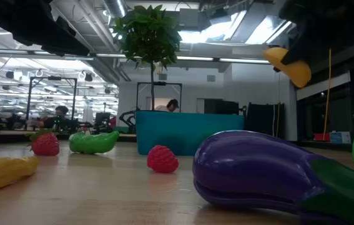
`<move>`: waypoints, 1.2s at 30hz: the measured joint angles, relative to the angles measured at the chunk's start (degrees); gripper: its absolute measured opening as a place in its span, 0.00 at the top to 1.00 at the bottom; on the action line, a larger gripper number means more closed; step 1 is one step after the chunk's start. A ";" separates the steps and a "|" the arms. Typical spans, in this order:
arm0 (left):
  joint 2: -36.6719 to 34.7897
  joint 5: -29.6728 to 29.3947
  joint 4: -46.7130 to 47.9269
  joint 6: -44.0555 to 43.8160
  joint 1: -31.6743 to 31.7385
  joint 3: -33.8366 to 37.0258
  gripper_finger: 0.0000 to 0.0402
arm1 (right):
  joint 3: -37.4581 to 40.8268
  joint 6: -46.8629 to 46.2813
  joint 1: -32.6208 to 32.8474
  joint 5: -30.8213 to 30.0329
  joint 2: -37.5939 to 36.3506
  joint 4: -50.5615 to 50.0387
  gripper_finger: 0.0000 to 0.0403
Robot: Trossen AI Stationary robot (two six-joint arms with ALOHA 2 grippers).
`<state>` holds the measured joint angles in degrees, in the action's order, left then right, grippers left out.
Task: Pick and placing Produce into tupperware
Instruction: Put the yellow banana into the blue bin
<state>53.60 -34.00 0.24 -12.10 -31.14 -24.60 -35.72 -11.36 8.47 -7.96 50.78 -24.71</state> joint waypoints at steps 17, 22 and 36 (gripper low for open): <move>0.00 0.00 -0.31 -1.07 0.00 0.00 0.90 | 16.27 8.10 -1.56 15.81 -17.92 25.71 0.63; 0.00 -0.01 -0.31 -1.05 0.00 0.00 0.92 | 17.76 10.09 -2.28 16.59 -17.94 28.93 0.63; 0.00 -0.01 -0.25 -0.82 0.00 0.00 0.97 | 18.42 14.83 -2.75 18.07 -12.11 42.54 0.63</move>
<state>53.60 -34.01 -0.01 -12.92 -31.14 -24.60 -17.30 3.47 5.72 10.11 38.67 17.83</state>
